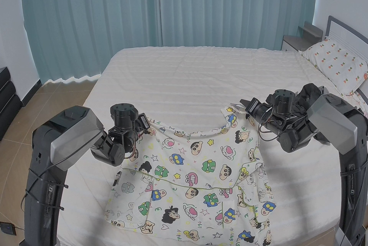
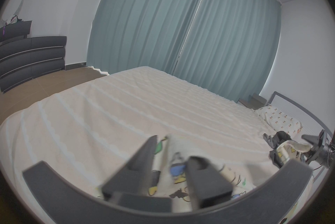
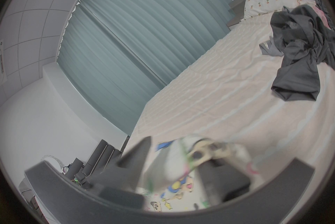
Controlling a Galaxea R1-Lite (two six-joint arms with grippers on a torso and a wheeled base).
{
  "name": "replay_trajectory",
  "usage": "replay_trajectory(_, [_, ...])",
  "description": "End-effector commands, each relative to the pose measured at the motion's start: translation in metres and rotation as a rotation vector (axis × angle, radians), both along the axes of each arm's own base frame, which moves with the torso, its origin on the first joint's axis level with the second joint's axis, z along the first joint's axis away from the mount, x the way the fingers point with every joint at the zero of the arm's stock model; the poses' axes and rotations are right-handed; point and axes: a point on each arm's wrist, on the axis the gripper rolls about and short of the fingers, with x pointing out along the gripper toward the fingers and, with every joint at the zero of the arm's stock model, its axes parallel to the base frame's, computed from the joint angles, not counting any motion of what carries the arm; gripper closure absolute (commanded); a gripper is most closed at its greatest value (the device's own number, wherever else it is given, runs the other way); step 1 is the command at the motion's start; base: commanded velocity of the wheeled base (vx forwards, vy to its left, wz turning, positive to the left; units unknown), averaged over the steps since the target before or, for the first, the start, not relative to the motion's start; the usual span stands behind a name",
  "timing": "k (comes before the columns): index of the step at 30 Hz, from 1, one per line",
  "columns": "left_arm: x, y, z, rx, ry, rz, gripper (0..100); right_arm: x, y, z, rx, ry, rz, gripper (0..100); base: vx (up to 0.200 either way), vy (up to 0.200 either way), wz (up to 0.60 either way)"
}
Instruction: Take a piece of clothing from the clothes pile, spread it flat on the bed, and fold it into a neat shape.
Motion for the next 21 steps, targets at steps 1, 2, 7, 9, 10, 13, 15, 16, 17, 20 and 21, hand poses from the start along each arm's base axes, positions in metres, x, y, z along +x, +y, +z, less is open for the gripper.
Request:
replay_trajectory(1, [0.019, 0.011, -0.028, 0.012, 0.007, 0.069, 0, 0.023, 0.003, -0.034, 0.004, 0.044, -0.017, 0, 0.0, 0.0, 0.0])
replay_trajectory(2, [0.025, 0.015, -0.028, 0.012, -0.006, 0.093, 0, 0.028, 0.002, -0.033, 0.023, 0.039, -0.032, 0, 0.0, 0.0, 0.0])
replay_trajectory(7, [0.041, 0.035, -0.022, 0.011, -0.037, 0.163, 0, 0.041, -0.006, -0.027, 0.098, 0.042, -0.124, 0, 0.0, 0.0, 0.0])
replay_trajectory(9, [0.045, 0.044, -0.017, 0.007, -0.051, 0.181, 0, 0.046, -0.013, -0.029, 0.121, 0.048, -0.145, 0, 0.0, 0.0, 0.0])
replay_trajectory(10, [0.046, 0.05, -0.016, 0.007, -0.054, 0.192, 0, 0.047, -0.015, -0.032, 0.121, 0.057, -0.152, 0, 0.0, 0.0, 0.0])
replay_trajectory(13, [0.048, 0.065, -0.018, 0.013, -0.045, 0.223, 0, 0.049, -0.024, -0.037, 0.109, 0.106, -0.179, 0, 0.0, 0.0, 0.0])
replay_trajectory(15, [0.048, 0.069, -0.019, 0.014, -0.042, 0.229, 0, 0.049, -0.026, -0.037, 0.107, 0.115, -0.182, 0, 0.0, 0.0, 0.0])
replay_trajectory(16, [0.048, 0.076, -0.02, 0.016, -0.034, 0.243, 0, 0.049, -0.03, -0.041, 0.102, 0.15, -0.191, 0, 0.0, 0.0, 0.0])
replay_trajectory(17, [0.047, 0.078, -0.021, 0.017, -0.031, 0.246, 0, 0.05, -0.031, -0.042, 0.099, 0.163, -0.195, 0, 0.0, 0.0, 0.0])
replay_trajectory(20, [0.042, 0.08, -0.025, 0.021, -0.006, 0.249, 0, 0.057, -0.034, -0.045, 0.099, 0.18, -0.214, 0, 0.0, 0.0, 0.0])
replay_trajectory(21, [0.041, 0.08, -0.025, 0.023, 0.0, 0.249, 0, 0.059, -0.036, -0.044, 0.115, 0.171, -0.23, 0, 0.0, 0.0, 0.0])
